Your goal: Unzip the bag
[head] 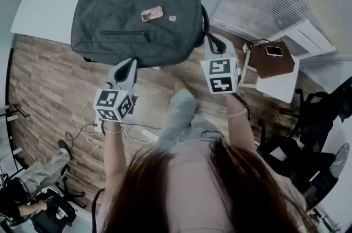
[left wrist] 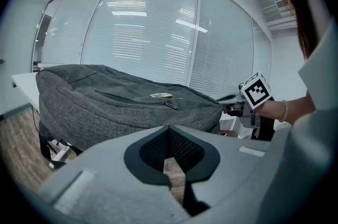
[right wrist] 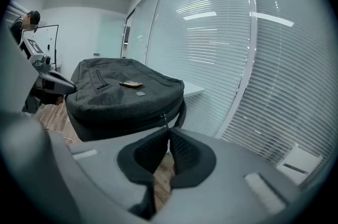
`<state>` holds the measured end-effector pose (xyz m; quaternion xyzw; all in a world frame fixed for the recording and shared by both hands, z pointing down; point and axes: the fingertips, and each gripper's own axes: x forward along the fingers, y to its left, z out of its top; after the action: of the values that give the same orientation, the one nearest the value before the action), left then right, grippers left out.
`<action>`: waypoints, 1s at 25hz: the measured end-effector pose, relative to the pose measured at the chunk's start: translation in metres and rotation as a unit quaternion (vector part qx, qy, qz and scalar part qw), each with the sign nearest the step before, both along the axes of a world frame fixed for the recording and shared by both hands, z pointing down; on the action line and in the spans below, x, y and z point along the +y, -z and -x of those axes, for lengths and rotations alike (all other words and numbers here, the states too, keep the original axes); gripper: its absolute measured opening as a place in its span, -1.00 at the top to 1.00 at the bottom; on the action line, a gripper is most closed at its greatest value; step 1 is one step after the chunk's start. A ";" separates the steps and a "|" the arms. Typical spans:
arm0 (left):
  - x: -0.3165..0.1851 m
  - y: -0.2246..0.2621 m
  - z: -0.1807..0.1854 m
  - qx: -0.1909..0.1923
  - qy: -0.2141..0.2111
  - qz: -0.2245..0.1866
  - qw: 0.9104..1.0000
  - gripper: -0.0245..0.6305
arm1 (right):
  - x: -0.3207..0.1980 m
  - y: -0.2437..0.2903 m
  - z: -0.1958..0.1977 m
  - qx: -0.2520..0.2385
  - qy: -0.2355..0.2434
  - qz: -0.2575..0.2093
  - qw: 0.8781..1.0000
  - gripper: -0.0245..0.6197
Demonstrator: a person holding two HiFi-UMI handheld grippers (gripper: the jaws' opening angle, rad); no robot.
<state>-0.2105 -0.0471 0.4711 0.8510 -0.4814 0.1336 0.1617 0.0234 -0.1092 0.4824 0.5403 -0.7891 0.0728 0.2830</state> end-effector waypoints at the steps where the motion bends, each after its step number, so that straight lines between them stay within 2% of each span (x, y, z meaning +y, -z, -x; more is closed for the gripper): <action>1: 0.000 0.000 0.000 -0.001 -0.003 0.001 1.000 0.90 | -0.002 0.000 -0.001 0.000 0.000 0.001 1.000 0.88; 25: -0.003 -0.001 0.000 0.017 -0.015 0.020 1.000 0.90 | -0.049 0.005 -0.009 0.021 0.032 0.004 0.999 0.88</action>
<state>-0.2102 -0.0498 0.4724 0.8568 -0.4631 0.1309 0.1855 0.0326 -0.1583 0.4775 0.5147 -0.7997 0.0550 0.3041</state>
